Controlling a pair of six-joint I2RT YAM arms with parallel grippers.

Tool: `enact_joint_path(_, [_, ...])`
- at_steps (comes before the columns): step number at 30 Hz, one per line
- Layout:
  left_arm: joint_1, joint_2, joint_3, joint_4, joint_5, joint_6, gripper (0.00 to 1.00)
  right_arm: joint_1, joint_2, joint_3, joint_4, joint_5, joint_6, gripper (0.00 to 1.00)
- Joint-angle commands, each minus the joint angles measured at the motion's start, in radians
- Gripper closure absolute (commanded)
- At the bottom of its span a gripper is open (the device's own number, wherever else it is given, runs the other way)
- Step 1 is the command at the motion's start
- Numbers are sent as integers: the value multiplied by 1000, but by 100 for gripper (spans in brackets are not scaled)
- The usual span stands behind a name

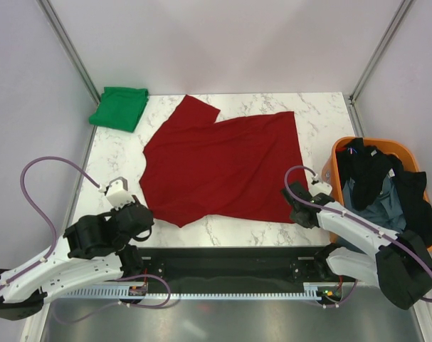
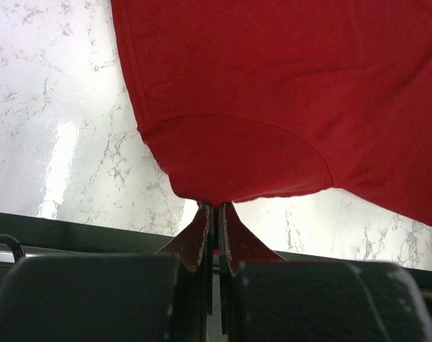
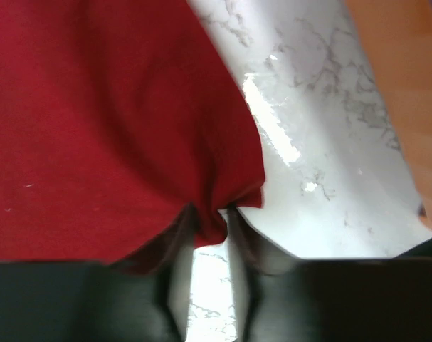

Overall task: Fold and stack the t-shirts
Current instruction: Fold the tshirt

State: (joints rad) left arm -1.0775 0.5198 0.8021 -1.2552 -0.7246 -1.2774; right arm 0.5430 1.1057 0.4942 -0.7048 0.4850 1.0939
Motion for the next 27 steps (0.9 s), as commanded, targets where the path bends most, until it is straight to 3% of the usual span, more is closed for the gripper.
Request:
enact_joint_path(1, [4,0,5,17,-45,23,98,-5,11,-2,27,9,-8,80])
enact_joint_path(3, [4,-3,5,22,-29,27,98,-5,8,7,31,-9,-26,100])
enact_joint_path(8, [4,-53,-1,141,137,194,98,-3,-65,55,-71,-57,-32,100])
enact_joint_path(12, [4,8,15,149,286,279,98,-2,-202,78,-130,-103,-12,100])
enact_joint_path(19, [16,164,124,188,246,466,97,-2,-164,208,-168,-89,-49,100])
enact_joint_path(23, [141,306,268,200,263,646,97,-6,-64,346,-170,-59,-112,100])
enact_joint_path(27, [353,434,356,287,430,838,98,-63,34,467,-163,-54,-181,100])
